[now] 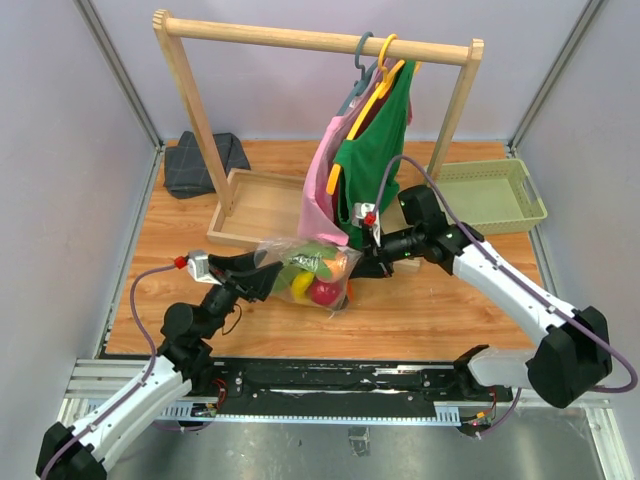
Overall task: Open the zip-top bag and remove the fake food
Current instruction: Adjust the zipper food storage bag at the center of the board.
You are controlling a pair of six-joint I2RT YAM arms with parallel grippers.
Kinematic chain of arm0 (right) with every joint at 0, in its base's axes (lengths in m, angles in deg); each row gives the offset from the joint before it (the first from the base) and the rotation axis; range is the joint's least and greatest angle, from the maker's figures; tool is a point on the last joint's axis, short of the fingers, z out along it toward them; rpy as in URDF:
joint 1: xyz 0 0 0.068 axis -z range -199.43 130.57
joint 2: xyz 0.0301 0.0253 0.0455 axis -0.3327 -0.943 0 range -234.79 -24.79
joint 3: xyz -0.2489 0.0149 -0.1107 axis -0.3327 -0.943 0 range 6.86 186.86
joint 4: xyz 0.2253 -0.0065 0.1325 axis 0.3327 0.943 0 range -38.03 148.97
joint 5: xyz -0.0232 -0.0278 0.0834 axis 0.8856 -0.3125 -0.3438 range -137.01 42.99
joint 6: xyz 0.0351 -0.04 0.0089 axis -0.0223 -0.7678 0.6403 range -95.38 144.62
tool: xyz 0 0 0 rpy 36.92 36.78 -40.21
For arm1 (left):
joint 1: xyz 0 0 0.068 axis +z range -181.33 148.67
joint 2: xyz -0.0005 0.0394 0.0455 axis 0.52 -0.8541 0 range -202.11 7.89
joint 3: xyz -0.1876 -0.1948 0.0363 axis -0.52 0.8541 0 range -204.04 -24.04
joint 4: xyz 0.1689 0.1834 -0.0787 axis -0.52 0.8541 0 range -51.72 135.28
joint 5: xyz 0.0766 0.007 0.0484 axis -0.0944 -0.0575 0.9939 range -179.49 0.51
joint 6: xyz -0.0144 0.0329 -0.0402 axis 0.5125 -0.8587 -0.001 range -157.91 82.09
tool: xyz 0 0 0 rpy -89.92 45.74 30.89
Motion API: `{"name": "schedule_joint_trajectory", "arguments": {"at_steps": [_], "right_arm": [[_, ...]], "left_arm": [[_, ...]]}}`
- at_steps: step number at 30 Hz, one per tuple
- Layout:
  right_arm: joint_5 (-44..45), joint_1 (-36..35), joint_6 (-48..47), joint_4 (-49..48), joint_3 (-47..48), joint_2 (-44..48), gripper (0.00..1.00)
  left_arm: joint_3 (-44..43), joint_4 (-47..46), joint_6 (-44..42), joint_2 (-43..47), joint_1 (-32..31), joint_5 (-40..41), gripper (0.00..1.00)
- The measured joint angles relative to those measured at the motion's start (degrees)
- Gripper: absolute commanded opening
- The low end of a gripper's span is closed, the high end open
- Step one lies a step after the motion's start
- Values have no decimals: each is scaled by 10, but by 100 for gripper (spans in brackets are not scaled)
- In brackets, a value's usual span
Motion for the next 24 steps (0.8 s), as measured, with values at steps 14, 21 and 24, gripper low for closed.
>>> {"name": "schedule_joint_trajectory", "arguments": {"at_steps": [14,21,24], "right_arm": [[44,4,-206,201,72,47,1],[70,5,-271,275,128,49,1],[81,17,-288,295,150,49,1]], "left_arm": [[-98,57,-191,-83,-23,-212,76],[-139,104,-312,-86,-53,-217,81],[-160,146,-338,-75,-54,-180,82]]}}
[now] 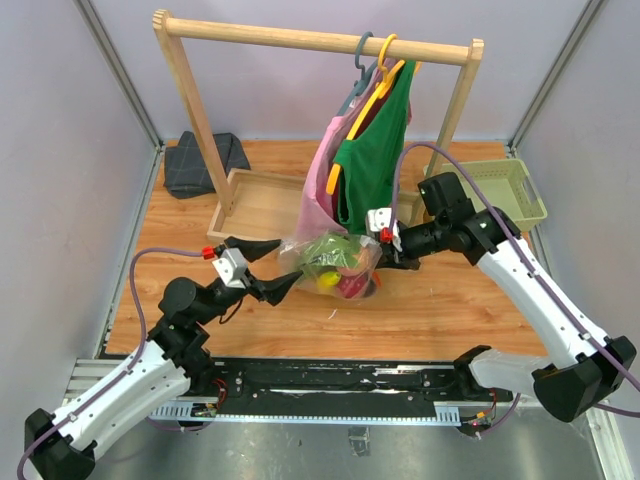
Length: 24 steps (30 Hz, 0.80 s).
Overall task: Open the zip-top bag and remove the fake food
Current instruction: Adjust the zipper food storage bag at the center of the board.
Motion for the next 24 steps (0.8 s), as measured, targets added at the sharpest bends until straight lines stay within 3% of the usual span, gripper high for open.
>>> {"name": "schedule_joint_trajectory", "arguments": {"at_steps": [9,17,24], "right_arm": [[37,19,-35,51,41,0,1],[28,28,-56,68,49,-16,1],[5,28,-66,76,49,-36,1]], "left_arm": [[-15,112,22,5,0,112,88],[-19,61,42,6,-7,45,99],[-99,37,-10,-149,-147,55,99]]}}
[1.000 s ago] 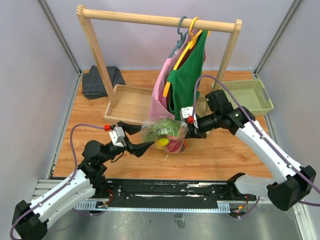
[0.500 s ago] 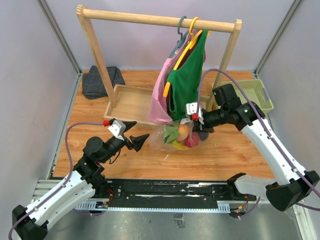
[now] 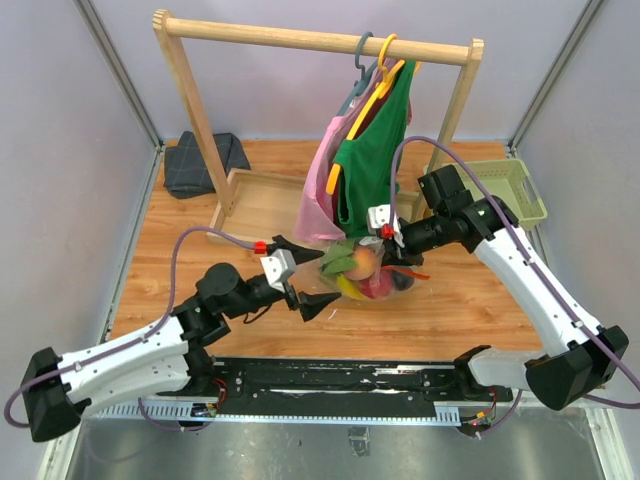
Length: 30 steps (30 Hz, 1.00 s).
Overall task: Open the zip-top bag and remove the fake food
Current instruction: Adjust the zipper food storage bag at the center of the board.
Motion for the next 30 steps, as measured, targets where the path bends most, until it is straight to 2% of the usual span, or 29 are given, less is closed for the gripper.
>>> {"name": "schedule_joint_trajectory", "arguments": {"at_steps": [4,10,12,14,18,20,21,23,26,28,30], "right_arm": [[-10,0,-6,3,0,-3,1],[-28,0,-25,19,0,-14,6],[-35,0,-34,27,0,-17,6],[-38,0,-43,35,0,-19,6],[-43,0,-55,45,1,-20,6],[-45,0,-57,48,1,-20,9],[-45,0,-58,49,1,-20,11],[-45,0,-59,50,1,-20,15],[-47,0,-60,52,1,-20,24],[-47,0,-61,53,1,-20,39],[-47,0,-62,54,1,-19,63]], "left_arm": [[-43,-4,-50,-63,-37,34,99],[-99,-10,-116,-146,-39,51,99],[-110,-10,-138,-168,-39,48,95],[-121,-10,-156,-190,-39,38,85],[-142,-8,-180,-231,-39,21,41],[-151,-5,-184,-245,-40,16,17],[-154,-5,-186,-249,-40,15,9],[-155,-5,-189,-252,-40,11,1],[-155,-6,-184,-251,-40,10,0],[-152,-9,-176,-247,-40,14,0],[-143,-13,-160,-235,-40,23,0]]}}
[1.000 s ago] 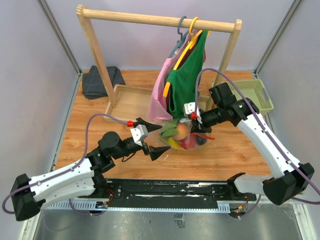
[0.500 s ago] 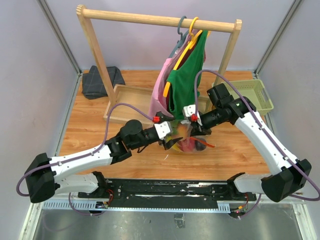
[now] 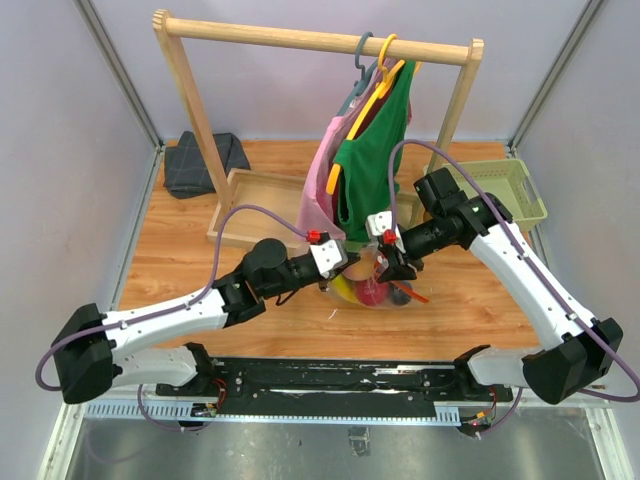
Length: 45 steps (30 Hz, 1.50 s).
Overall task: Open the zip-top bag and remove the fake food
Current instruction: Adjust the zipper food storage bag at the center of the board.
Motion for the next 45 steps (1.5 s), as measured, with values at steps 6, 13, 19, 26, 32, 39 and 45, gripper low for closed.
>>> {"name": "schedule_joint_trajectory", "arguments": {"at_steps": [6,13,19,26,32,39,45], "right_arm": [[-28,20,6,1,-3,9,90],[-59,64,76,-80,-58,38,82],[-59,59,140,-165,-109,24,67],[-36,11,154,-205,-127,20,53],[-7,-16,158,-220,-127,13,39],[25,-16,176,-237,-127,13,4],[30,-16,188,-242,-127,14,1]], "left_arm": [[76,-50,117,82,19,41,0],[189,-136,253,170,24,94,0],[243,-152,308,232,28,130,0],[253,-152,339,247,30,152,0],[253,-153,352,245,30,159,0],[257,-153,359,247,30,160,0],[272,-150,361,269,30,169,0]]}}
